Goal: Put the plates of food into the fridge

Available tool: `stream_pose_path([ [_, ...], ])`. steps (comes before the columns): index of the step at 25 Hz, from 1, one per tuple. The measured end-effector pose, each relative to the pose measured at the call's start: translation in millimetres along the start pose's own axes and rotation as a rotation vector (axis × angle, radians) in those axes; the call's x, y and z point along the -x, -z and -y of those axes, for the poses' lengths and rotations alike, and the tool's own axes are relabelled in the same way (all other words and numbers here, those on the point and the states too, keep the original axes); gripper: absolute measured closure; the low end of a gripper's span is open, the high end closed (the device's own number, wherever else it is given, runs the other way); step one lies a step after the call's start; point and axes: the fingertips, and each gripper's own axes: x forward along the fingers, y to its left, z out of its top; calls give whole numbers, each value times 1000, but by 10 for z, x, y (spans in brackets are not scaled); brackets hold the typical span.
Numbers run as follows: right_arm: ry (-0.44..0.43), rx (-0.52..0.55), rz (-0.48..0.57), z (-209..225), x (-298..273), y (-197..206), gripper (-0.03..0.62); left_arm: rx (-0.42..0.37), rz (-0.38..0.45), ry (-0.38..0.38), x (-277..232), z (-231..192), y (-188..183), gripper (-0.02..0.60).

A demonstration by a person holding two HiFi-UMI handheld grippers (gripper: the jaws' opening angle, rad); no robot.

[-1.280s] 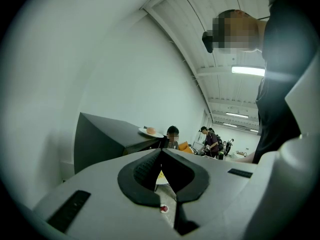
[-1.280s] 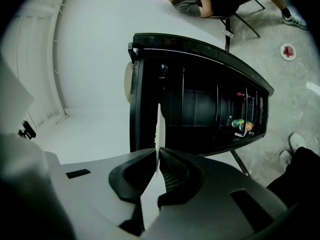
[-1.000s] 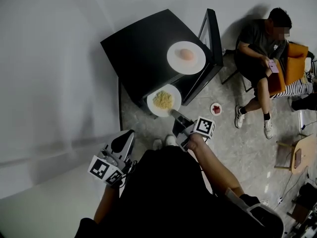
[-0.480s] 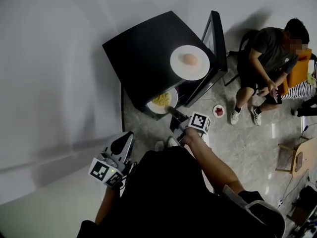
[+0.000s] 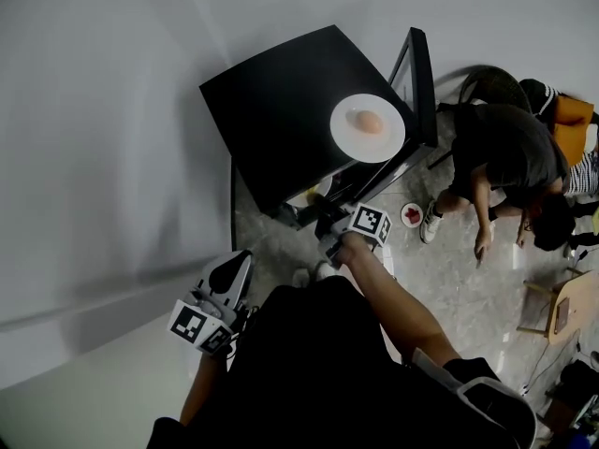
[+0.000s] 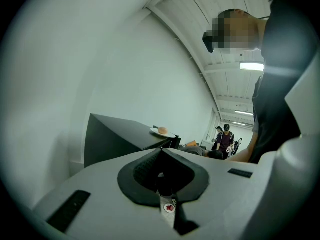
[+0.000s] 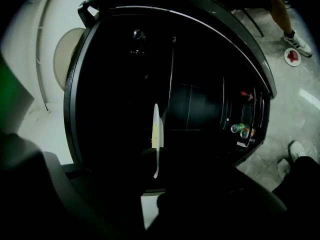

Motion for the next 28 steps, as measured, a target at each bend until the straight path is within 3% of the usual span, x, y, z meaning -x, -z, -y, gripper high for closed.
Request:
stream_pose_path([
  [5, 6, -45, 13, 37, -143, -37, 560, 3, -2, -9, -19, -44, 4, 557],
  [9, 3, -66, 21, 40, -196, -38, 560, 19, 43, 6, -46, -28, -82, 557],
  [13, 0, -60, 21, 44, -235, -57, 560, 22, 50, 7, -67, -29, -95, 557],
  [17, -4, -60, 28, 17, -245, -64, 560, 1, 4, -11, -50, -30, -21, 557],
  [20, -10, -31, 35, -4, -187, -66, 556, 3, 32, 13, -52, 29, -55, 557],
  [21, -11, -18, 37, -9, -152, -69, 527, 2, 34, 16, -47, 39, -53, 557],
  [22, -8, 5, 38, -15, -106, -71, 464, 0, 26, 11, -37, 37, -34, 557],
  [26, 36, 248, -3, -75, 142, -32, 455, -15, 23, 17, -13, 37, 20, 557],
  [28, 39, 390, -28, -152, 268, 1, 541, -16, 24, 31, -31, 63, 34, 557],
])
